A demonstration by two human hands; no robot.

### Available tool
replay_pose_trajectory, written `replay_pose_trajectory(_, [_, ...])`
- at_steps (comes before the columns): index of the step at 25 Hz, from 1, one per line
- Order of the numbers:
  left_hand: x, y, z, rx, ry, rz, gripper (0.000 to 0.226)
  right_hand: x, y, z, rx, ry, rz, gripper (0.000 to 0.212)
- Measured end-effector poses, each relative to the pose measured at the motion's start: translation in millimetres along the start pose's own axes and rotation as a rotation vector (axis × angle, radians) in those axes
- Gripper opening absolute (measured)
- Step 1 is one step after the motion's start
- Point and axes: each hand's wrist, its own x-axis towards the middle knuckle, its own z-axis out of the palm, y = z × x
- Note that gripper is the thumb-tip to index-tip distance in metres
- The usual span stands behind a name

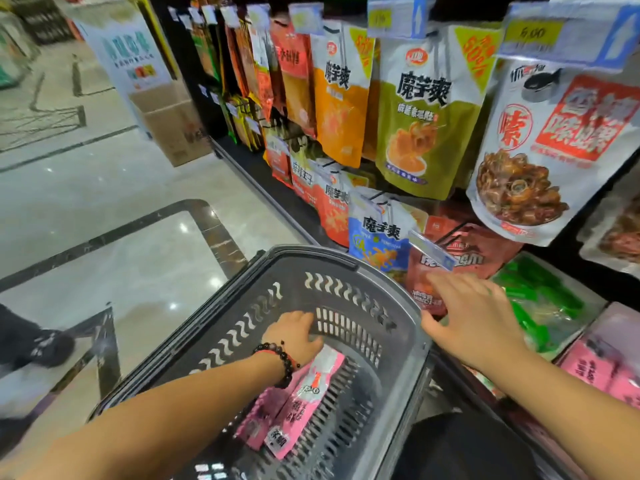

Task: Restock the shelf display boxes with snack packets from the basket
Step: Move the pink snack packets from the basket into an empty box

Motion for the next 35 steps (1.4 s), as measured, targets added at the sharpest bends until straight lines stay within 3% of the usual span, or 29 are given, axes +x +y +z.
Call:
replay_pose_trajectory(6, [1,-18,119,-0.138,-0.267,-0.215,0.079,-10,-18,2,0.038,-0.041,-0.035,0.062])
replay_pose_trajectory(12, [-10,-42,196,-0.094,-0.443,-0.398,0.065,-26,-20,6,0.056,-0.108,-0.067,0.059])
replay_pose_trajectory(17, [0,-47,211,-0.027,-0.383,-0.388,0.042,-33,-14,9,0.086,-0.121,-0.021,0.058])
replay_pose_trajectory(21, [1,-50,194,-0.011,-0.355,-0.318,0.04,-35,-11,7,0.114,-0.14,0.01,0.054])
replay_pose_trajectory(25, [-3,-47,139,-0.074,-0.084,-0.121,0.035,-30,-20,3,0.286,-0.105,0.1,0.041])
replay_pose_trajectory(29, [-7,-21,29,-0.134,0.469,0.404,0.03,-6,-25,-18,0.881,-0.107,0.469,0.018])
replay_pose_trajectory(31, [-6,11,-28,-0.09,0.728,0.686,0.027,8,-25,-31,1.315,-0.277,0.678,0.014])
replay_pose_trajectory(35, [0,91,-102,0.004,0.872,1.026,0.019,3,-14,-47,1.63,-0.548,0.543,0.036])
